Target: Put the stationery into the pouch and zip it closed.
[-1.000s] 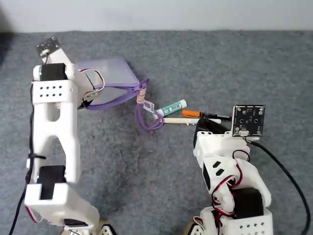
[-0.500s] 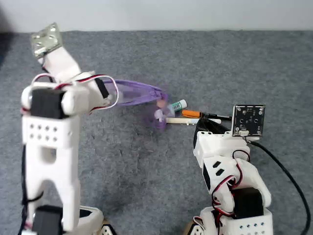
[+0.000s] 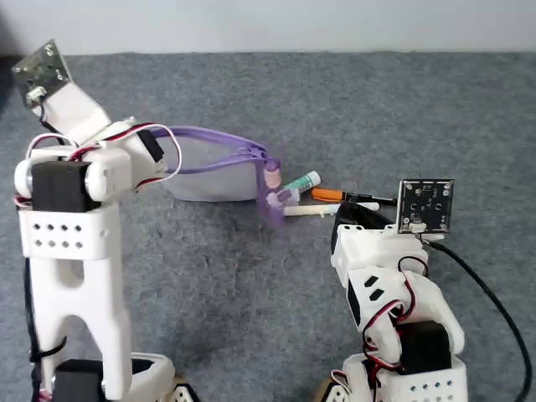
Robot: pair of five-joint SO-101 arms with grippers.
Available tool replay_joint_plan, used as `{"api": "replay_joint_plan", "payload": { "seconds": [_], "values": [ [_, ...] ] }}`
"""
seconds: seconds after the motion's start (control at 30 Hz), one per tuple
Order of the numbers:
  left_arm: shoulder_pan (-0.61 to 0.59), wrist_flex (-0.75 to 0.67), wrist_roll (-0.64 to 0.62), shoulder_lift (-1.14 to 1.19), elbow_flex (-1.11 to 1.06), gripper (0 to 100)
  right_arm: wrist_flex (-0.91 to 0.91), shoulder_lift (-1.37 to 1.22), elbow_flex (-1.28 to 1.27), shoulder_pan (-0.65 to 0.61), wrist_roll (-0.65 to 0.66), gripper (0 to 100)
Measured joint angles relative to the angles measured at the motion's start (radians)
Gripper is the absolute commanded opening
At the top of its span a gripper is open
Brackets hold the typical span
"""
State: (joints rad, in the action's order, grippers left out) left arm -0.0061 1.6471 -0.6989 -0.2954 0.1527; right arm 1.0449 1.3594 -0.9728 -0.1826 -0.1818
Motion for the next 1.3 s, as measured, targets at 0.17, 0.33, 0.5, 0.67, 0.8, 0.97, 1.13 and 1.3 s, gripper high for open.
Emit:
{"api": "replay_joint_plan", "payload": {
  "seconds": [0.17,0.33,0.5,0.67,0.8,0.97,1.13,1.3],
  "values": [
    [-0.002,-0.008,0.000,0.069,0.003,2,0.000,0.000,0.000,0.000,0.000,0.9],
    [-0.002,-0.009,0.002,0.118,0.005,1,0.000,0.000,0.000,0.000,0.000,0.9],
    [-0.002,-0.009,0.002,0.126,0.005,1,-0.018,-0.002,0.000,0.015,0.000,0.8],
    [-0.002,0.021,0.002,0.126,0.005,1,-0.043,-0.144,0.060,0.061,0.000,0.8],
    [-0.018,0.038,0.002,0.126,0.005,1,-0.003,-0.358,0.230,0.078,0.000,0.8],
    [-0.018,0.040,0.002,0.077,0.003,1,0.101,-0.687,0.494,0.083,0.100,1.2],
    [-0.043,0.040,0.002,0.074,0.003,1,0.222,-1.023,0.778,0.084,0.255,1.3],
    [-0.061,0.040,0.002,0.074,0.003,1,0.359,-1.346,1.023,0.084,0.367,11.0]
  ]
}}
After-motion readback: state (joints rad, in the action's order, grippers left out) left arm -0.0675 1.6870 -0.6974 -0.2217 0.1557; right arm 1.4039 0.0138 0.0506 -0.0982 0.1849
